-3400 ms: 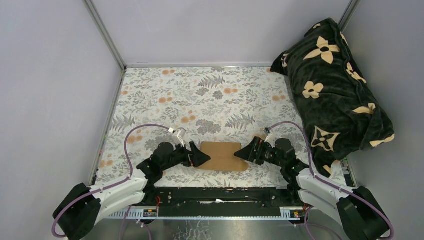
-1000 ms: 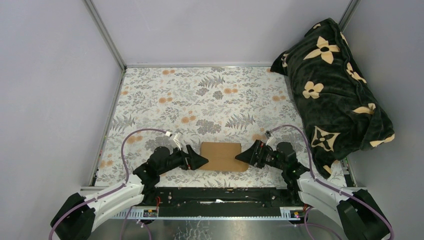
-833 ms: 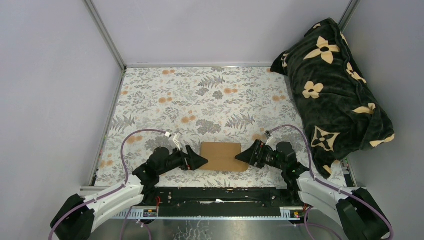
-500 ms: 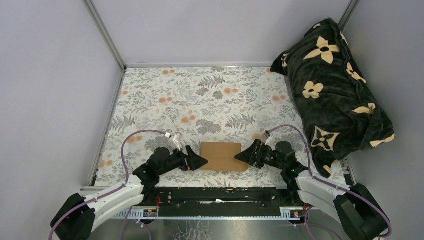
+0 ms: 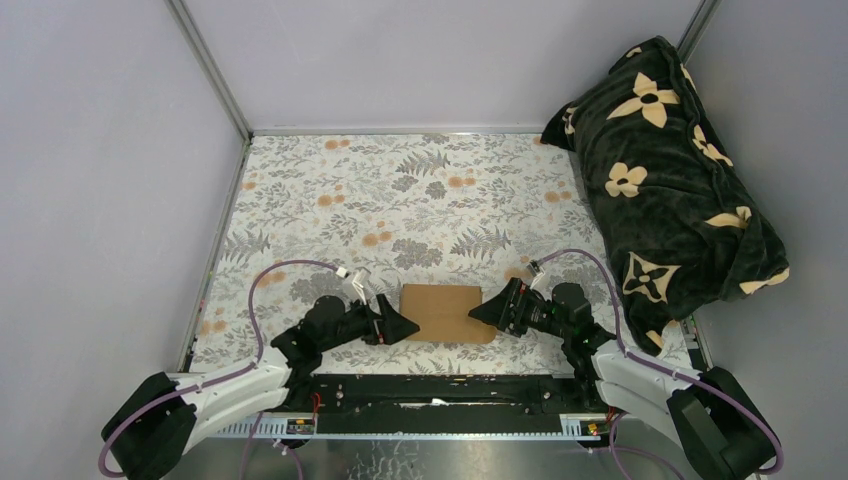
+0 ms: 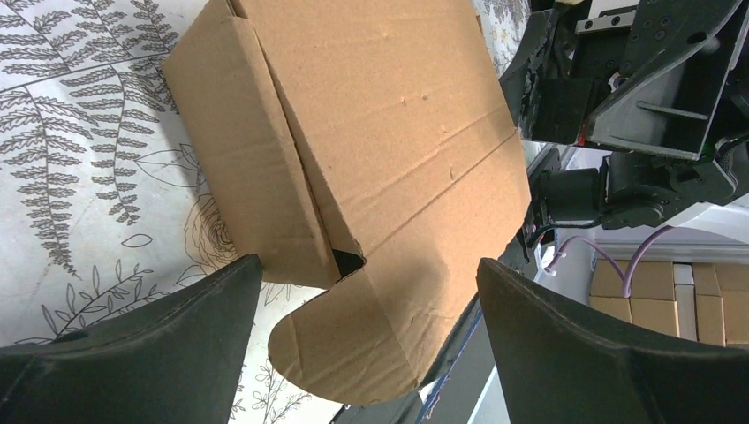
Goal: Fold the paper box
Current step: Close the paper box at the center of the board.
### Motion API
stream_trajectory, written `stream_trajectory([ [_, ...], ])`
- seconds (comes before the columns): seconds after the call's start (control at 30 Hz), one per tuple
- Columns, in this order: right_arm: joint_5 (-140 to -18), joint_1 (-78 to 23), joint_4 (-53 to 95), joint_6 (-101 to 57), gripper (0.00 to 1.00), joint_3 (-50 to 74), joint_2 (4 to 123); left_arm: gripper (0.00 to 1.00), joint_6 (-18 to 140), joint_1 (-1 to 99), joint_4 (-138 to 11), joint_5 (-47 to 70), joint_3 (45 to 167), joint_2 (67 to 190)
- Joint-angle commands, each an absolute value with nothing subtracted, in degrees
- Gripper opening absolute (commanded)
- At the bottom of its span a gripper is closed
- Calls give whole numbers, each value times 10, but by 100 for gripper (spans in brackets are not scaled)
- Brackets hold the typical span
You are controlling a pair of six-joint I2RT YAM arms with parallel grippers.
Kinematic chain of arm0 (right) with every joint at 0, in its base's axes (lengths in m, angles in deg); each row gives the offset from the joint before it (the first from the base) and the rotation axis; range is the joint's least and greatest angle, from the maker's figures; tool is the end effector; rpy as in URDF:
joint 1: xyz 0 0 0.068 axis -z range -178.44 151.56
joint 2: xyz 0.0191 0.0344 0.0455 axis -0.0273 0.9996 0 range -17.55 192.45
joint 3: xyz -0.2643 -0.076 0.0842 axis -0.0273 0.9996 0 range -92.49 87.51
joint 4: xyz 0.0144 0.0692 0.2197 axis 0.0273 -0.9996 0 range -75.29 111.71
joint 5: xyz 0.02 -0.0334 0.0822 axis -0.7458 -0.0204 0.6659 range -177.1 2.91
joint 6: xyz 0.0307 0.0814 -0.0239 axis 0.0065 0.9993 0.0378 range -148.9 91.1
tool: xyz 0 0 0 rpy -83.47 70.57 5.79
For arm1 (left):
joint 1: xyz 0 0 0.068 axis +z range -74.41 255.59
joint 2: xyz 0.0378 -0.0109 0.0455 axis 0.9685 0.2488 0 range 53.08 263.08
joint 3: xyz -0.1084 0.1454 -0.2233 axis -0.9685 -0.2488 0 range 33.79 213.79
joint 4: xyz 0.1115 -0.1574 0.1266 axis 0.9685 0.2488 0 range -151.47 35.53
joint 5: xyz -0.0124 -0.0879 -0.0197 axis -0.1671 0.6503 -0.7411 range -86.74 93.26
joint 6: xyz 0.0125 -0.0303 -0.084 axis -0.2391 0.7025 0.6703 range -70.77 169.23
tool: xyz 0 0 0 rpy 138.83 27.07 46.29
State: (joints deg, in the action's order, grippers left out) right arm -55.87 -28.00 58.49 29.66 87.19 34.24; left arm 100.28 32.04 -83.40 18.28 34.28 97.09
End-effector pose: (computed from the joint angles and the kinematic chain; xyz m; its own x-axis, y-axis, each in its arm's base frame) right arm 0.1225 0.1175 0.1682 -0.8472 0.3583 -0.3924 -0.2594 0.3657 0.8939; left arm 0.0981 -0.1221 0.1493 -0.8210 -0.2559 -0.5104 0.3208 0.5328 -0.7831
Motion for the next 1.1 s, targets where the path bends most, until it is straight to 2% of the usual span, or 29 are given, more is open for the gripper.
stream_trajectory([
  [0.0,-534,-279,620,304,100,875,346,99,1007,309,-887,172,331,977],
  [0.33,-526,-279,631,308,100,875,355,98,1009,301,-887,168,333,979],
  [1.07,-525,-279,532,311,100,840,273,99,1014,283,-776,154,383,893],
])
